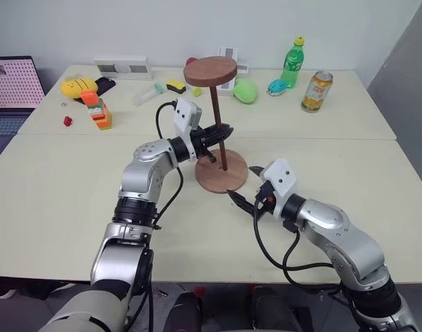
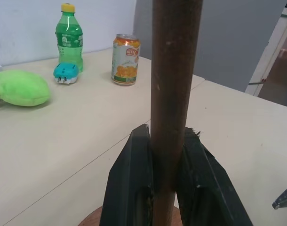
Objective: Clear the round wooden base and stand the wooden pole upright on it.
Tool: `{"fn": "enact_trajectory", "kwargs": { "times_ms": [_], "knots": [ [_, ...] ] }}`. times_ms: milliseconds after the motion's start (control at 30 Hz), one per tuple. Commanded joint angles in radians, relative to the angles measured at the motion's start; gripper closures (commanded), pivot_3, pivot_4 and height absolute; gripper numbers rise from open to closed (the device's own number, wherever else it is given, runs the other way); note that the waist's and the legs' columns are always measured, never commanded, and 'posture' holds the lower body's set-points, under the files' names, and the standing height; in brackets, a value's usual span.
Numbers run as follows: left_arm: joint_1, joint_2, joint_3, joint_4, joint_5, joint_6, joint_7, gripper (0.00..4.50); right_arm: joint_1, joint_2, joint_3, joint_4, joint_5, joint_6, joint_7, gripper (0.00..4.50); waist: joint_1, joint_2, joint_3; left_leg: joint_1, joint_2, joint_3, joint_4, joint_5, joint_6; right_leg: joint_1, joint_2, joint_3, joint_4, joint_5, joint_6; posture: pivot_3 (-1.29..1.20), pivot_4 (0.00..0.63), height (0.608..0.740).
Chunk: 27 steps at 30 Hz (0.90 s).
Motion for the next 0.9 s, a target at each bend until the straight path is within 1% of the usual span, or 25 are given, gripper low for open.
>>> {"fn": "enact_trajectory", "kwargs": {
  "times_ms": [33,200,567,900],
  "knots": [
    [-0.012,0.024,0.014,-0.012,-0.001,-0.016,0.003,4.19,0.007,0.004,-0.028,-0.042,0.004,0.002,0.000,0.00,0.000,0.000,0.000,0.000,0.000,0.000,0.000,0.000,0.000,0.000,0.000,0.000,0.000,0.000,0.000,0.00,0.150,0.740],
    [-0.006,0.029,0.005,0.011,0.009,-0.047,-0.009,4.19,0.007,0.004,-0.033,-0.043,0.003,0.004,0.005,0.00,0.001,0.000,0.000,0.000,0.000,0.000,0.000,0.000,0.000,0.000,0.000,0.000,0.000,0.000,0.000,0.00,0.150,0.740],
    [-0.024,-0.018,-0.007,0.056,0.005,-0.070,-0.008,4.19,0.000,0.003,-0.042,-0.042,0.001,0.011,0.009,0.00,0.000,0.000,0.000,0.001,0.000,0.000,0.000,0.000,0.000,0.001,0.000,0.000,0.000,0.000,0.000,0.00,0.150,0.740],
    [-0.016,0.013,-0.014,0.070,0.025,-0.082,-0.035,4.19,0.005,0.000,-0.051,-0.052,0.001,0.016,0.007,0.00,0.000,0.000,0.000,0.001,0.000,0.000,0.000,0.000,0.000,0.002,0.000,0.000,0.000,0.000,0.000,0.00,0.150,0.740]
  ]
}}
